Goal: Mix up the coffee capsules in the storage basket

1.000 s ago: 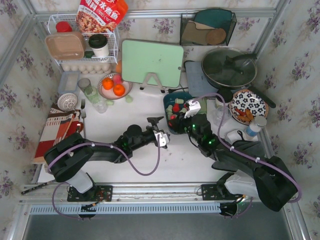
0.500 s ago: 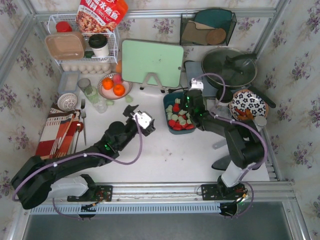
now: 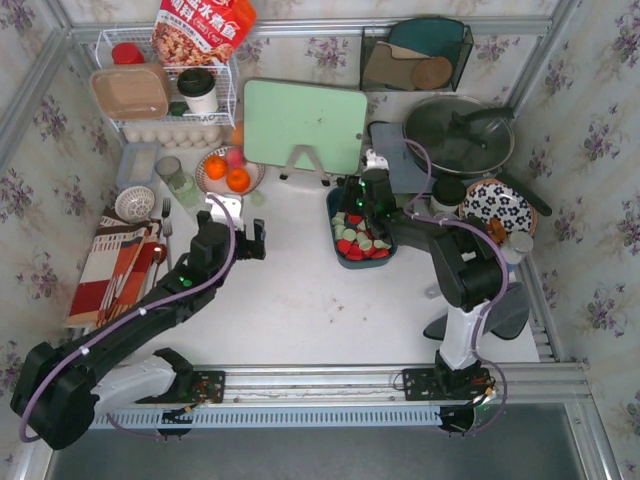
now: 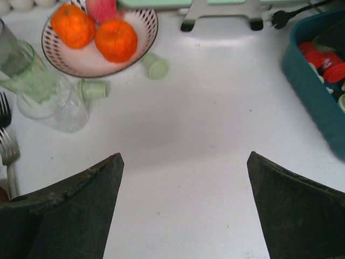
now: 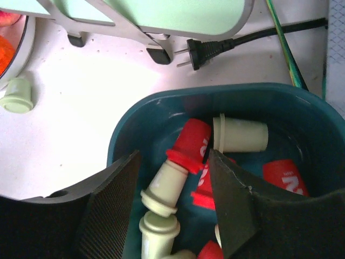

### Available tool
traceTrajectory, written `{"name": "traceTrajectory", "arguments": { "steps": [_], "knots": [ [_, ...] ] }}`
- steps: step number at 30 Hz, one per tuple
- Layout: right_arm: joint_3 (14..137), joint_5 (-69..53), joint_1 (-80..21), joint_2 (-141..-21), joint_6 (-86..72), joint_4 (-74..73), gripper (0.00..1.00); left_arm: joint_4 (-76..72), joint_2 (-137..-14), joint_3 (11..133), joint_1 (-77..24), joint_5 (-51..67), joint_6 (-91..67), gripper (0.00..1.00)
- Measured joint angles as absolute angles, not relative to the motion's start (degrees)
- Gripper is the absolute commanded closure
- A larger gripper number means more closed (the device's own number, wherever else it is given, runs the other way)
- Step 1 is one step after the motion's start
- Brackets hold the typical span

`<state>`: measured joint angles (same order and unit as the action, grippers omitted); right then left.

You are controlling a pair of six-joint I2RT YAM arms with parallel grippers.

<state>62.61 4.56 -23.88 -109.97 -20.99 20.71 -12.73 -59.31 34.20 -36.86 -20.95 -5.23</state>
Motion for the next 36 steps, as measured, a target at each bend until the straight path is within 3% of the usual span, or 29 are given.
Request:
{"name": "traceTrajectory", "arguments": {
  "steps": [5, 11, 18, 27, 36],
  "knots": [
    [57.12, 2.66, -23.88, -102.85, -21.08, 20.78, 0.38, -6.15, -64.97, 39.05, -32.12, -18.92, -11.22, 0.01],
    [42.65, 1.13, -24.05, -88.75, -21.06, 21.78, 0.39, 1.67, -77.91, 50.06, -23.90, -15.77, -17.28, 0.10],
    [29.82, 2.20, -24.32, -74.89, -20.12, 24.95, 0.41, 7.99, -94.59, 65.30, -21.78, -11.81, -20.14, 0.10],
    [26.79, -0.40, -24.32, -73.93, -20.75, 30.68, 0.41, 11.09, -113.34, 80.64, -19.73, -11.35, -20.82, 0.22],
    [26.87, -4.01, -24.32, -74.72, -21.96, 32.32, 0.41, 12.73, -120.22, 86.00, -19.25, -14.04, -21.39, 0.25]
  ]
}}
